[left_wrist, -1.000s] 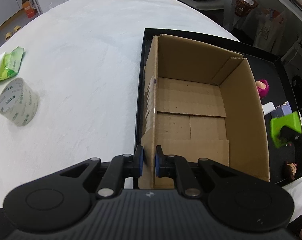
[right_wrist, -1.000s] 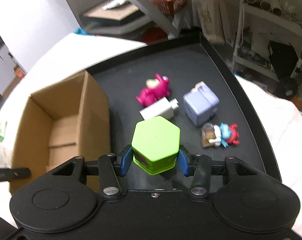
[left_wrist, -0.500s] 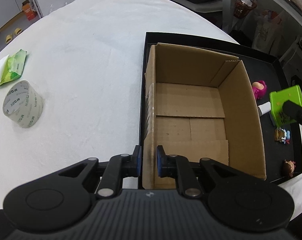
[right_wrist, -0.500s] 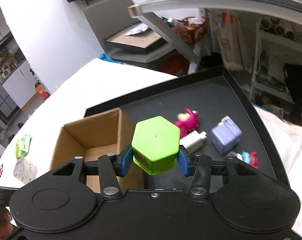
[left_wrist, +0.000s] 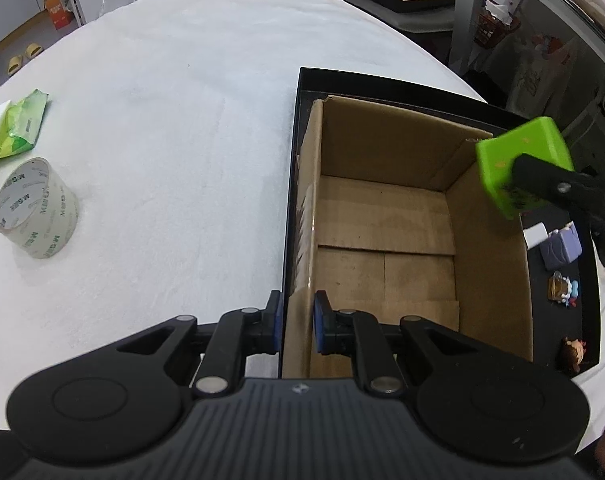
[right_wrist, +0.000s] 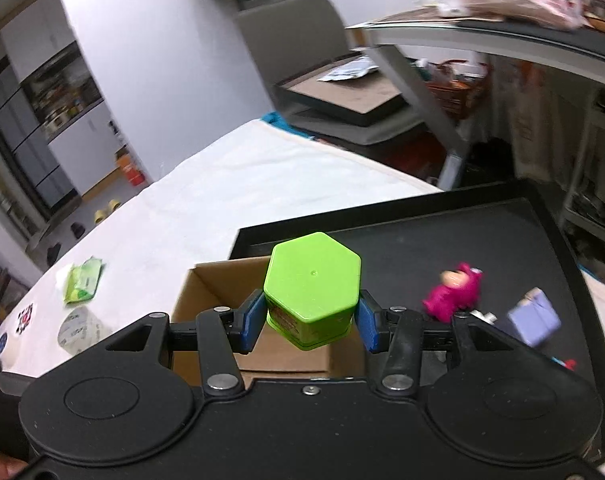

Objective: Organize rigid objects
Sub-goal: 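Lift the green container with the right gripper and lower it into the box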

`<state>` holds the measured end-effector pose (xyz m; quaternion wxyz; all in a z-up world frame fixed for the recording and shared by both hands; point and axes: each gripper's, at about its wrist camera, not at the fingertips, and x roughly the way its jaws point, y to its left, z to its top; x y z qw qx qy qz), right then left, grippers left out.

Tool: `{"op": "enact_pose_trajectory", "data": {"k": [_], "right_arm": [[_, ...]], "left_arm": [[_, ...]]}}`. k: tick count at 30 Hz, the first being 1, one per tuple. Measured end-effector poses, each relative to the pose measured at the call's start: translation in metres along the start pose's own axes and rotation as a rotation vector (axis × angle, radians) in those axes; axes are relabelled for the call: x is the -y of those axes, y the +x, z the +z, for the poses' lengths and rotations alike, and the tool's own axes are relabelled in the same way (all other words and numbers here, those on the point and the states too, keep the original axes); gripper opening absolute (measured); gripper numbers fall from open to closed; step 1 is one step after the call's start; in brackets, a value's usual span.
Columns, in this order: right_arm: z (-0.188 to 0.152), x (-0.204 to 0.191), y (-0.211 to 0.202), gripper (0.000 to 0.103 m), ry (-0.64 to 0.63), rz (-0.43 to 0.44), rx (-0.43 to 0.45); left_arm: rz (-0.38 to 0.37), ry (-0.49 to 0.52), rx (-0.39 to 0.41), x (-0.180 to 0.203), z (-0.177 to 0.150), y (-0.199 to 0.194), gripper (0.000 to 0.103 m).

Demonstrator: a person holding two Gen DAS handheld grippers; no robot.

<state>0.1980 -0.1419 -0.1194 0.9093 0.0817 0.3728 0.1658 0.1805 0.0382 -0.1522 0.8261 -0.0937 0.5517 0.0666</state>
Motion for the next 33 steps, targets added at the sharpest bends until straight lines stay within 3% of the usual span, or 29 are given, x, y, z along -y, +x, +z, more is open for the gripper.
{"op": "enact_pose_trajectory", "data": {"k": [16, 26, 30, 33], "right_arm": [[0.001, -0.044, 0.062, 0.047, -0.125, 0.08, -0.129], [-0.002, -0.049, 0.082, 0.048, -0.121, 0.129, -0.173], [0.001, -0.047, 0.086, 0.051, -0.061, 0.177, -0.212], [0.001, -0.047, 0.081, 0.051, -0.076, 0.16, -0.188]], "left_arm": [[-0.062, -0.155, -0.065, -0.015, 0.011, 0.021, 0.013], [-0.062, -0.153, -0.08, -0.014, 0.013, 0.021, 0.014], [-0.058, -0.148, -0.084, -0.015, 0.014, 0.022, 0.014], [-0.065, -0.151, -0.09, -0.016, 0.013, 0.022, 0.016]]}}
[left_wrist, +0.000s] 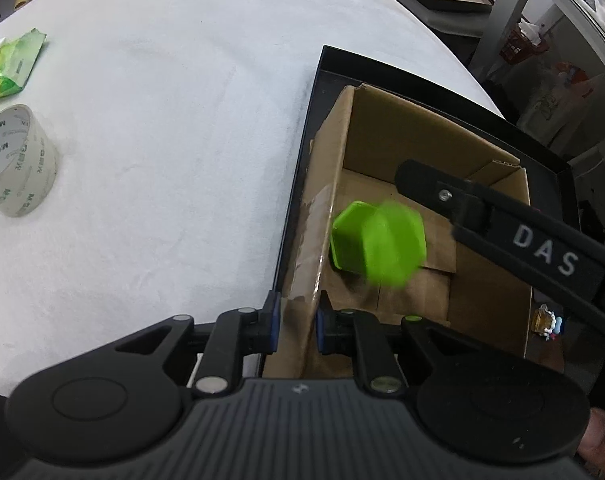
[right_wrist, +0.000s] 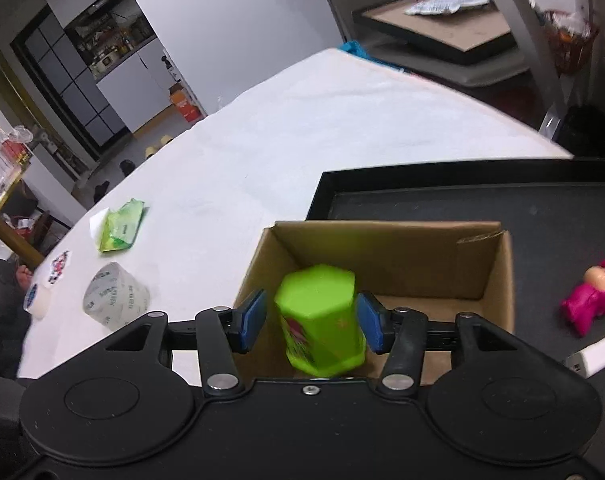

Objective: Organize rigid objects
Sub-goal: 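Lift the green container with the right gripper and lower it into the box, then open the right gripper and move it to the brown-haired doll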

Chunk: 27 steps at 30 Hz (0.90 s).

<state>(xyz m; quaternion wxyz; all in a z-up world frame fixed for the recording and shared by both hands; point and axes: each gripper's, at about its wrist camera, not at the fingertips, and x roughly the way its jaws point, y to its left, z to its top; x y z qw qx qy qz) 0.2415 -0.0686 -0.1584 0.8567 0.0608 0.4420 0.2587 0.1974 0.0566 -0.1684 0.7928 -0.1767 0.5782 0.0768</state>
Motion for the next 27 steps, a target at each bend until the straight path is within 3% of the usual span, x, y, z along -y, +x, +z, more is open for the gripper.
{"op": "enact_pose_trajectory", "data": {"k": [6, 15, 17, 23, 27], "right_arm": [[-0.003, 0.007, -0.009, 0.051, 0.034, -0.024, 0.012], [-0.012, 0.011, -0.027, 0.051, 0.086, -0.063, 0.043], [-0.016, 0.012, -0.033, 0.062, 0.107, -0.079, 0.05], [-0.031, 0.018, -0.058, 0.069, 0.174, -0.155, 0.077], [-0.041, 0.021, -0.07, 0.074, 0.19, -0.255, 0.089]], "left_arm": [[0.036, 0.015, 0.003, 0.003, -0.005, -0.007, 0.023], [0.065, 0.037, 0.012, 0.008, -0.019, -0.019, 0.025], [0.063, 0.049, 0.017, 0.01, -0.022, -0.022, 0.026], [0.078, 0.081, 0.028, 0.02, -0.034, -0.026, 0.029], [0.095, 0.105, 0.038, 0.026, -0.041, -0.029, 0.031]]}}
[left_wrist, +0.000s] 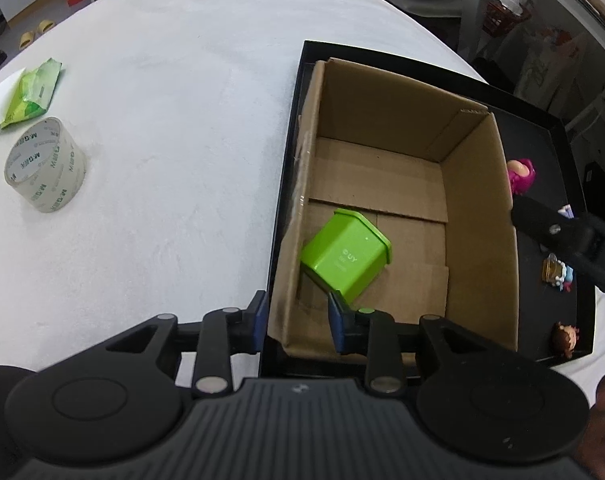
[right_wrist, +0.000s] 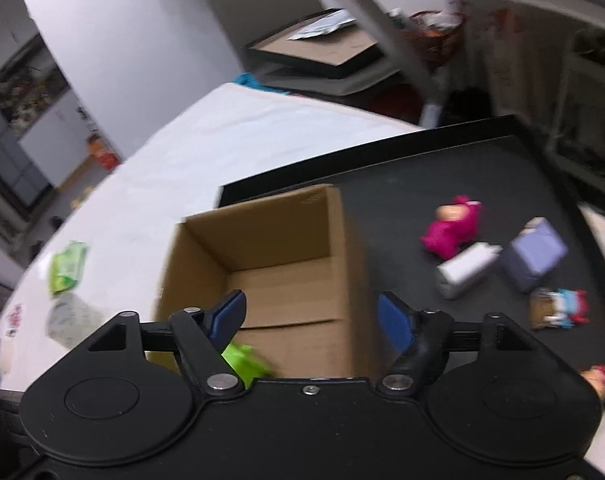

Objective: Organize rigid objects
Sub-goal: 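Open the right gripper and move it to the brown-haired doll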

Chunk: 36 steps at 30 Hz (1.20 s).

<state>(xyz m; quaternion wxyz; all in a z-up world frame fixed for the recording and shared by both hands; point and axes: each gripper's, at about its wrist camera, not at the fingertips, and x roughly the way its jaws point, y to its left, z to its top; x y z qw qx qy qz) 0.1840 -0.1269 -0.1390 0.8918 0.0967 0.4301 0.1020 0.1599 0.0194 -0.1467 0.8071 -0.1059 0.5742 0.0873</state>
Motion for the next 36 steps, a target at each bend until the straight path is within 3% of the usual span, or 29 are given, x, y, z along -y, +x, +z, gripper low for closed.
{"op": "enact_pose_trajectory", "data": {"k": [2, 7, 11, 20, 36], "right_arm": [[-0.002, 0.006, -0.006, 0.079, 0.017, -0.027, 0.011], [-0.01, 0.026, -0.017, 0.079, 0.098, -0.077, 0.022], [-0.019, 0.041, -0.024, 0.09, 0.154, -0.153, 0.024], [-0.032, 0.077, -0.019, 0.092, 0.262, -0.373, -0.025], [-0.044, 0.126, -0.003, 0.091, 0.358, -0.554, -0.064]], "left_arm": [[0.004, 0.002, 0.006, 0.002, -0.003, -0.003, 0.034], [0.033, 0.018, 0.02, 0.007, -0.008, -0.008, 0.041], [0.055, 0.025, 0.037, 0.01, -0.01, -0.01, 0.045], [0.098, 0.058, 0.046, 0.024, -0.012, -0.01, 0.046], [0.209, 0.096, 0.051, 0.049, -0.012, -0.002, 0.048]]}}
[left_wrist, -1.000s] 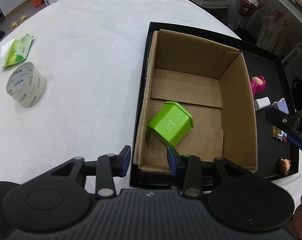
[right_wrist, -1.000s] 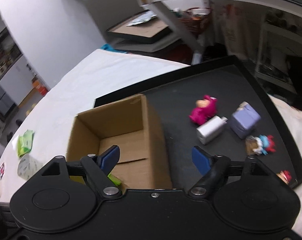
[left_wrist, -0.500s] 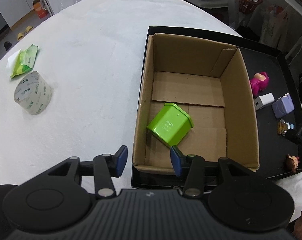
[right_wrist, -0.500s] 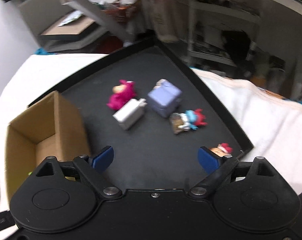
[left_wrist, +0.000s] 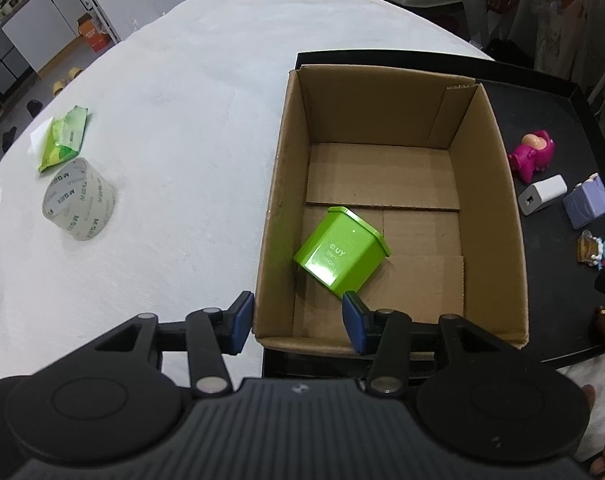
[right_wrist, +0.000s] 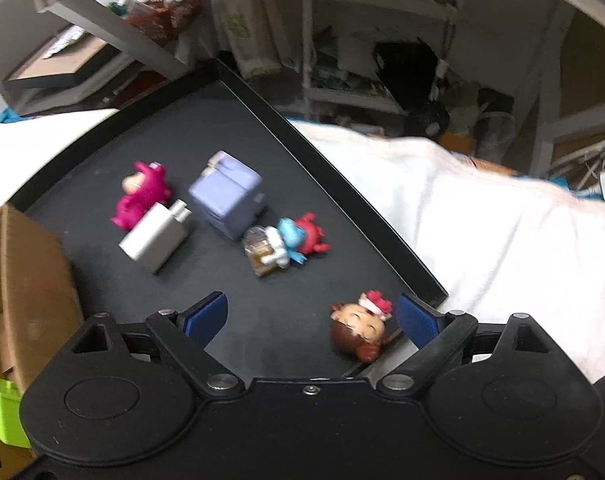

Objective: Organize rigid objects
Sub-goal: 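Open the right gripper and move it to the brown-haired doll, then grasp the brown-haired doll with the right gripper and carry it into the box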

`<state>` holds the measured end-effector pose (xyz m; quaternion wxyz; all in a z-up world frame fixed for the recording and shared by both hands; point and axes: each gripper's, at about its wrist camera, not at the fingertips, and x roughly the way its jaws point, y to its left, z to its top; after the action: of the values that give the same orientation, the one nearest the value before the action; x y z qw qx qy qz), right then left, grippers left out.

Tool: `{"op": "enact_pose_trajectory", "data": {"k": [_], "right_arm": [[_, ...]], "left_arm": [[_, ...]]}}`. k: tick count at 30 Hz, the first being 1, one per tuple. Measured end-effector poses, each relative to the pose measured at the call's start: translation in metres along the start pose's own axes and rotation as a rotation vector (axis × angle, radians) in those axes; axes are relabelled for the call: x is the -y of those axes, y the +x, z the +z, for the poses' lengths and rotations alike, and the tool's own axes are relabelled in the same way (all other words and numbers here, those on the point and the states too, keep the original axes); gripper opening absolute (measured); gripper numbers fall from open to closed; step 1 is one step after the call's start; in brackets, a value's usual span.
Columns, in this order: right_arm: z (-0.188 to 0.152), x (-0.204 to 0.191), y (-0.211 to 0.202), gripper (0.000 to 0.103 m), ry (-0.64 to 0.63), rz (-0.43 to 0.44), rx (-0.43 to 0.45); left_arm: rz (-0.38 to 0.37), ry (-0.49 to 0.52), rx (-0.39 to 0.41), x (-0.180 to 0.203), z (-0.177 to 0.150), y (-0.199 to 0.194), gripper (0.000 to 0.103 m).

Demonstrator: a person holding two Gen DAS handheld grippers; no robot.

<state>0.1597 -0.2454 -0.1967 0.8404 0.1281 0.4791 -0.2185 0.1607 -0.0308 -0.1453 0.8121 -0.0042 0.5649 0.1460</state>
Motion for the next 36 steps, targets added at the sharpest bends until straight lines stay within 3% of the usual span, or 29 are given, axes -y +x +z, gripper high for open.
{"op": "enact_pose_trajectory", "data": {"k": [12, 16, 19, 21, 36], "right_arm": [[-0.001, 0.01, 0.022, 0.089, 0.044, 0.018, -0.064], [-0.003, 0.014, 0.036, 0.057, 0.079, 0.059, -0.135], [-0.003, 0.013, 0.035, 0.035, 0.081, 0.057, -0.114], [-0.003, 0.014, 0.033, 0.035, 0.09, 0.107, -0.113], [0.007, -0.001, 0.003, 0.034, 0.043, 0.245, -0.006]], "left_arm": [[0.038, 0.008, -0.004, 0.009, 0.001, 0.0, 0.05], [0.034, 0.009, -0.001, 0.008, 0.001, 0.0, 0.05], [0.03, 0.008, 0.001, 0.006, 0.001, -0.001, 0.05], [0.024, 0.002, 0.003, 0.004, 0.002, -0.002, 0.05], [-0.031, -0.031, 0.024, -0.019, 0.007, -0.003, 0.05]]}}
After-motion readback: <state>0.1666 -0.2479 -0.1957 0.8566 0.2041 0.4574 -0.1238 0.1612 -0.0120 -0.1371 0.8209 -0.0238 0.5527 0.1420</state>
